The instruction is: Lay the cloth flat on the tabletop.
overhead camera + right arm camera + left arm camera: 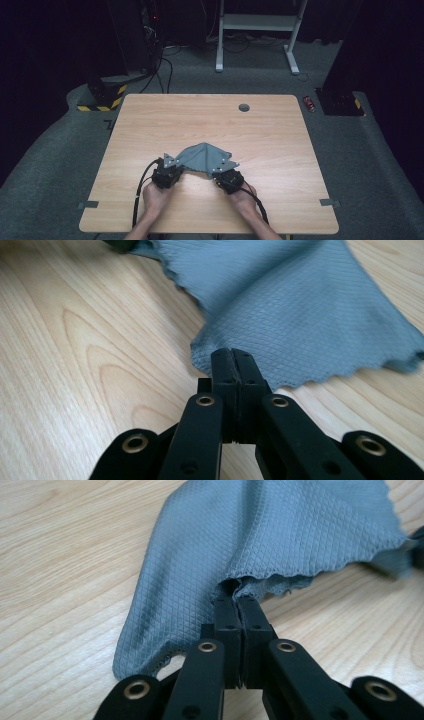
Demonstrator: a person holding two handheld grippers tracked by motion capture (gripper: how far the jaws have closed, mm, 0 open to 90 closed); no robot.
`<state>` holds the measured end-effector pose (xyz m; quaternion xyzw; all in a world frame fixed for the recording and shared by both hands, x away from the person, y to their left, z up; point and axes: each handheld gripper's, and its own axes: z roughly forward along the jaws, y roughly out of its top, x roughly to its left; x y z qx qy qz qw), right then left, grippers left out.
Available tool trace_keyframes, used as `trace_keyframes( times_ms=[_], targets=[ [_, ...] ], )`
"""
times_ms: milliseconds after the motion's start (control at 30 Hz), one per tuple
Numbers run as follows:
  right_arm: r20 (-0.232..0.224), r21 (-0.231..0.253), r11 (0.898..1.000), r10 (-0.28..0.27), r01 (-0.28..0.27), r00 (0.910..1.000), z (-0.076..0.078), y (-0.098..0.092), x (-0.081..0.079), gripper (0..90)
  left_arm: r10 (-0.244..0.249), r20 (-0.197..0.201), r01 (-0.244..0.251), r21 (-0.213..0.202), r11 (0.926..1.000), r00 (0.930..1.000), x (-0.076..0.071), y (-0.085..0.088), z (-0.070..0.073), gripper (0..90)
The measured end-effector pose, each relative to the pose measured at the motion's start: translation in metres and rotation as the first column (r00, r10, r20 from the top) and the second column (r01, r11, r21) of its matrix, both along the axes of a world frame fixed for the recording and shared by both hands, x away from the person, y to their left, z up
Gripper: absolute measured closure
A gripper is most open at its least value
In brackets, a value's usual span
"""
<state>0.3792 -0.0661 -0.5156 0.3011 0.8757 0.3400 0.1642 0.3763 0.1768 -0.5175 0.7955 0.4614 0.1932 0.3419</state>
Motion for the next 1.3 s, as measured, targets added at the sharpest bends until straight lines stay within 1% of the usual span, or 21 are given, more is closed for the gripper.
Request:
trace_keyframes(
  times_ms=[33,67,133,167,200,300,400,500,600,667,700,867,900,933,1033,1067,1100,1167,1200,1233,1300],
  targets=[
    [0.002,0.014,1.000,-0.010,0.010,0.9999,0.002,-0.006,-0.001,90.0,0.002,0.005,-0.002,0.007,1.0000,1.0000,0.001,0.001,0.000,88.7],
    [0.004,0.020,1.000,-0.015,0.015,0.9999,0.003,-0.010,-0.002,90.0,0.008,-0.002,-0.008,-0.001,1.0000,1.0000,0.001,0.002,0.000,88.7],
    [0.012,0.034,0.999,-0.033,0.033,0.9994,0.007,-0.022,-0.005,90.0,0.015,0.001,-0.015,0.003,0.9999,0.9999,0.002,0.005,0.000,88.8],
    [0.020,0.037,0.999,-0.039,0.038,0.9990,0.008,-0.028,-0.007,90.0,0.017,-0.001,-0.017,0.003,0.9998,0.9998,0.002,0.006,0.000,88.8],
    [0.021,0.040,0.998,-0.046,0.045,0.9987,0.009,-0.033,-0.009,90.0,0.018,0.006,-0.018,0.017,0.9997,0.9998,0.003,0.007,0.000,88.8],
    [0.037,0.042,0.996,-0.075,0.074,0.9965,0.013,-0.051,-0.015,90.0,0.038,0.012,-0.039,0.017,0.9991,0.9992,0.004,0.009,-0.001,89.0],
    [0.041,0.052,0.993,-0.111,0.109,0.9930,0.015,-0.069,-0.019,90.0,0.057,0.019,-0.057,0.024,0.9981,0.9982,0.005,0.011,-0.001,89.1],
    [0.048,0.049,0.988,-0.149,0.147,0.9877,0.014,-0.087,-0.022,90.0,0.066,0.026,-0.067,0.041,0.9969,0.9975,0.007,0.015,-0.001,89.2],
    [0.035,0.048,0.980,-0.195,0.193,0.9802,0.010,-0.105,-0.022,90.0,0.086,0.025,-0.087,0.057,0.9946,0.9960,0.012,0.020,0.000,89.2],
    [0.018,0.059,0.972,-0.229,0.228,0.9733,0.007,-0.115,-0.022,90.0,0.105,0.026,-0.107,0.050,0.9930,0.9941,0.016,0.024,0.002,89.2],
    [0.012,0.062,0.970,-0.237,0.236,0.9715,0.006,-0.119,-0.022,90.0,0.107,0.025,-0.109,0.050,0.9928,0.9939,0.018,0.025,0.002,89.2],
    [0.000,0.056,0.969,-0.241,0.241,0.9705,0.001,-0.121,-0.021,89.3,0.120,0.028,-0.121,0.027,0.9923,0.9924,0.020,0.027,0.001,88.8],
    [-0.011,0.061,0.968,-0.243,0.243,0.9700,0.001,-0.121,-0.021,88.9,0.121,0.028,-0.121,0.020,0.9924,0.9923,0.020,0.027,0.002,88.5],
    [-0.012,0.069,0.970,-0.235,0.235,0.9719,0.001,-0.120,-0.021,88.1,0.124,0.035,-0.124,0.006,0.9922,0.9917,0.019,0.028,0.003,87.6],
    [-0.011,0.106,0.968,-0.227,0.227,0.9738,0.006,-0.119,-0.020,81.7,0.134,0.035,-0.133,-0.032,0.9905,0.9903,0.018,0.031,0.006,80.9],
    [-0.010,0.130,0.967,-0.220,0.220,0.9754,0.012,-0.116,-0.017,80.0,0.135,0.029,-0.134,-0.041,0.9901,0.9904,0.017,0.032,0.008,75.5],
    [-0.010,0.130,0.967,-0.220,0.220,0.9754,0.012,-0.116,-0.017,80.0,0.134,0.030,-0.133,-0.047,0.9900,0.9905,0.016,0.033,0.009,75.5],
    [-0.011,0.140,0.967,-0.212,0.212,0.9772,0.016,-0.110,-0.014,78.7,0.136,0.034,-0.134,-0.065,0.9889,0.9902,0.012,0.033,0.012,71.0],
    [-0.004,0.134,0.972,-0.194,0.193,0.9810,0.018,-0.103,-0.008,76.6,0.132,0.043,-0.128,-0.086,0.9880,0.9903,0.008,0.034,0.015,67.8],
    [-0.004,0.134,0.972,-0.194,0.193,0.9810,0.018,-0.103,-0.008,76.6,0.132,0.043,-0.128,-0.086,0.9880,0.9903,0.008,0.034,0.015,66.1],
    [-0.006,0.129,0.975,-0.179,0.179,0.9838,0.019,-0.095,-0.003,74.5,0.127,0.039,-0.122,-0.107,0.9867,0.9911,0.005,0.034,0.018,64.4]
  ],
)
